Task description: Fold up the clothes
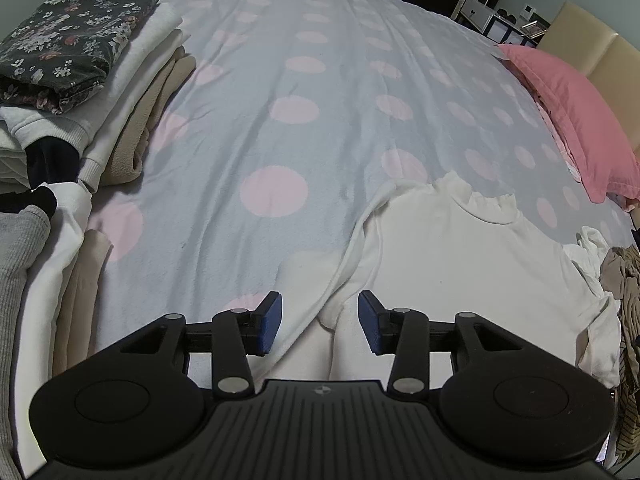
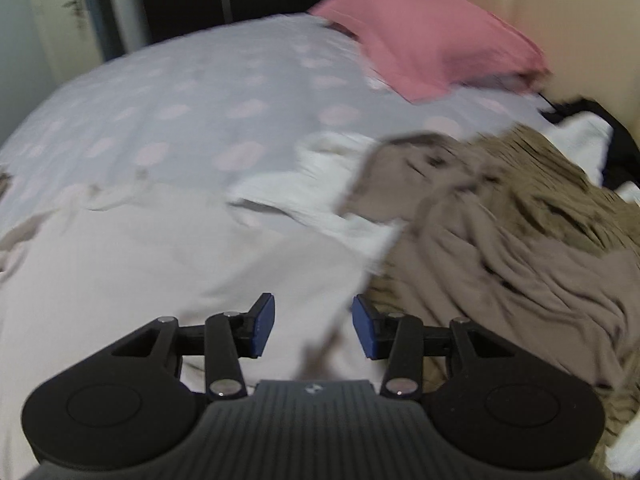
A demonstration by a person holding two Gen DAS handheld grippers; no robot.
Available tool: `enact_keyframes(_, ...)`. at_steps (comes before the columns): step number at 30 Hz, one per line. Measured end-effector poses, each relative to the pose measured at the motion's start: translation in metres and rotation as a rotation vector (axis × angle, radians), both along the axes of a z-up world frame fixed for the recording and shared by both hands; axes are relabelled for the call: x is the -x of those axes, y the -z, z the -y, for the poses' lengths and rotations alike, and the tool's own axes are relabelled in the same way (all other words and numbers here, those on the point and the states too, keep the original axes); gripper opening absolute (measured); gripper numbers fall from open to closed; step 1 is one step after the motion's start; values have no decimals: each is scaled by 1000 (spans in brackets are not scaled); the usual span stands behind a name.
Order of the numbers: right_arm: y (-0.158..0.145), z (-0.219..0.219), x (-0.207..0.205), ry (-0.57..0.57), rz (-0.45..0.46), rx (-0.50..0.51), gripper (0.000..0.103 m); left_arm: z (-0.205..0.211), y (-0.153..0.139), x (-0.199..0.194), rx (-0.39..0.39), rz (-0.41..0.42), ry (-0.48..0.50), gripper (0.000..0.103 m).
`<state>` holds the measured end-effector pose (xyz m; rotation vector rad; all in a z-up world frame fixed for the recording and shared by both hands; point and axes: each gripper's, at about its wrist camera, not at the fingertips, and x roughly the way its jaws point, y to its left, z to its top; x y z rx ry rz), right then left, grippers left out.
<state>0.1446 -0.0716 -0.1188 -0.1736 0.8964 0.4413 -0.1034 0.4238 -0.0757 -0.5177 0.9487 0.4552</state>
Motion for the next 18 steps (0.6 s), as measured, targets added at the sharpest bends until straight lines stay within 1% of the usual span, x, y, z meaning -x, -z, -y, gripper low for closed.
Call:
enact_keyframes(4, 19, 12, -7, 62, -58, 56, 47, 2, 0, -2, 1, -2, 4, 40)
enact_keyframes(7, 34, 16, -9, 70, -108, 92, 47, 2, 1, -3, 1, -5, 10, 40)
enact_keyframes(9, 44, 12, -8, 54, -118, 129, 46, 3, 1, -4, 0, -7, 15, 40)
enact_keyframes(10, 49, 9, -8, 42, -121, 147, 44, 3, 2, -5, 0, -8, 17, 41)
enact_keyframes(11, 53, 7, -7, 30, -124, 165, 39, 3, 2, -5, 0, -9, 19, 41)
enact_keyframes(12, 57, 4, -6, 19, -126, 179, 32, 3, 2, -6, 0, -11, 22, 41)
enact_keyframes(13, 57, 2, -6, 11, -127, 185, 13, 4, 2, -6, -1, -14, 25, 41)
enact_keyframes(14, 56, 0, -5, 5, -121, 188, 10, 4, 3, -6, -2, -16, 27, 41)
enact_keyframes(15, 52, -1, -3, 3, -108, 187, 10, 4, 3, -6, -3, -17, 27, 41)
enact_keyframes(18, 30, 0, 2, 33, -68, 156, 10, 3, 2, -5, -6, -18, 20, 41)
